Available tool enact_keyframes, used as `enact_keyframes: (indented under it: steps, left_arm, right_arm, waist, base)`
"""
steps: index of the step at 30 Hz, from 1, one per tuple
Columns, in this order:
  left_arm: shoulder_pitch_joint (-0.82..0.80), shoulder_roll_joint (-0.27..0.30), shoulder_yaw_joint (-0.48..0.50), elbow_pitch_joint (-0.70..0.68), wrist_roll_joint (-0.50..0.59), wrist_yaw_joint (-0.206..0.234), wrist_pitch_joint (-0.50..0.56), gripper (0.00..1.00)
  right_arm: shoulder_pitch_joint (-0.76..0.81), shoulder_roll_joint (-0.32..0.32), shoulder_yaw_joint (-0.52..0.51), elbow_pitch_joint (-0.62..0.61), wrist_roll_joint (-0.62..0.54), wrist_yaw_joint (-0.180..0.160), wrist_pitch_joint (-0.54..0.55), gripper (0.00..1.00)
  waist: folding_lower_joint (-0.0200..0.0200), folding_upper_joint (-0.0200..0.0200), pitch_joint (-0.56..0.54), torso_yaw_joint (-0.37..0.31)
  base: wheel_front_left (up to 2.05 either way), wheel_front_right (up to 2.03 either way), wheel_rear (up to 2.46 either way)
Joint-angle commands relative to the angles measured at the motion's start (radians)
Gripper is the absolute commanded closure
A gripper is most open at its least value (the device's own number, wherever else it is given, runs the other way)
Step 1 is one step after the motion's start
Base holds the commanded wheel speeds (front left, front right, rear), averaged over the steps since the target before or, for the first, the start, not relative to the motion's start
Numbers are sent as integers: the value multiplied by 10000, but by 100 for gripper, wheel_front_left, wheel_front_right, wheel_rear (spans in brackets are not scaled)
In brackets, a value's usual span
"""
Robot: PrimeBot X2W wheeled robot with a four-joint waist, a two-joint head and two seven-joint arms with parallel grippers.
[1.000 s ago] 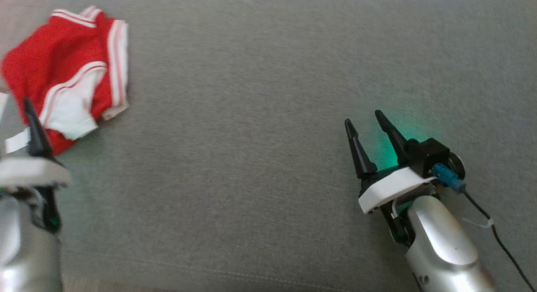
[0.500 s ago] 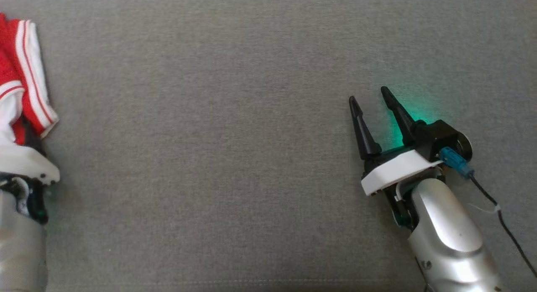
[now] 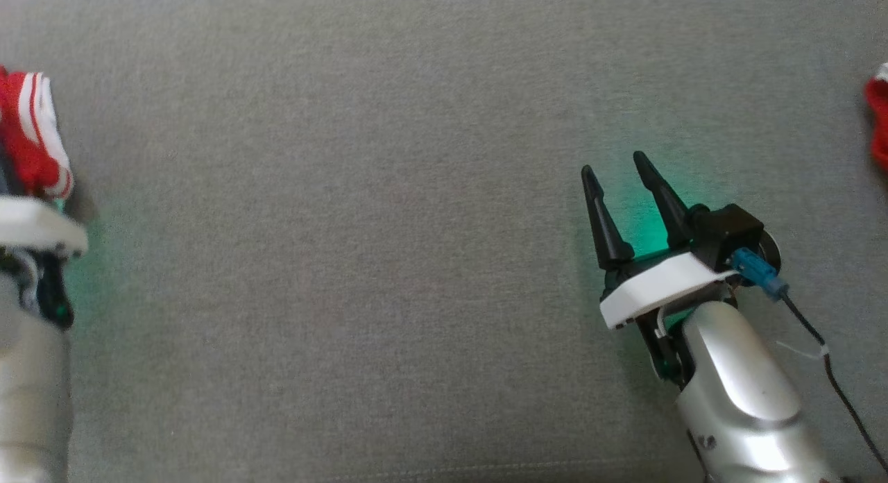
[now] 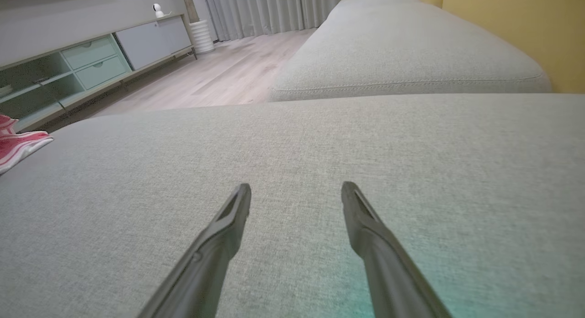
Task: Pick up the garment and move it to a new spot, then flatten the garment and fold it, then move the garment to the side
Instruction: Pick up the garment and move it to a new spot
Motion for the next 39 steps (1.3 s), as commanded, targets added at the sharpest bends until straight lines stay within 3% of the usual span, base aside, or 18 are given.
enact_keyframes:
  steps: [1, 18, 25, 30, 32, 36, 39]
  left_arm:
    - [-568, 420, -78, -523, 36, -50, -180, 100]
    - [-948, -1129, -5340, -4524, -2274, -77, -93, 100]
    - [-578, -2223, -6649, -4780, -3189, -78, -338, 100]
    - [167, -2611, -7393, -4194, -3468, -78, -497, 100]
    - [451, -2663, -7523, -3829, -3489, -72, -548, 0]
    - [970, -2623, -7120, -3360, -3218, 272, -652, 0]
    - [2011, -2417, -5995, -3894, -2585, 689, -662, 0]
  right_arm:
    - [204, 55, 229, -215, 118, 35, -67, 0]
    - [608, 55, 798, -237, 925, 35, -67, 0]
    - [612, 55, 1016, -276, 1108, 35, -67, 0]
    - [658, 55, 1101, -226, 1183, 35, -67, 0]
    - [682, 55, 1078, -205, 1183, 35, -67, 0]
    - [756, 55, 921, -156, 1133, 35, -67, 0]
    - [919, 55, 693, -110, 1077, 35, -67, 0]
  waist:
    - [1, 0, -252, -202]
    - [1, 0, -1137, -1924]
    - [1, 0, -1246, -2467]
    - [1, 0, -1404, -2651]
    - [1, 0, -1469, -2652]
    - [1, 0, -1679, -2495]
    - [1, 0, -2042, -2232]
  base:
    - [0, 0, 0]
    - [0, 0, 0]
    - [0, 0, 0]
    - [0, 0, 0]
    - [0, 0, 0]
    - [0, 0, 0]
    - [0, 0, 0]
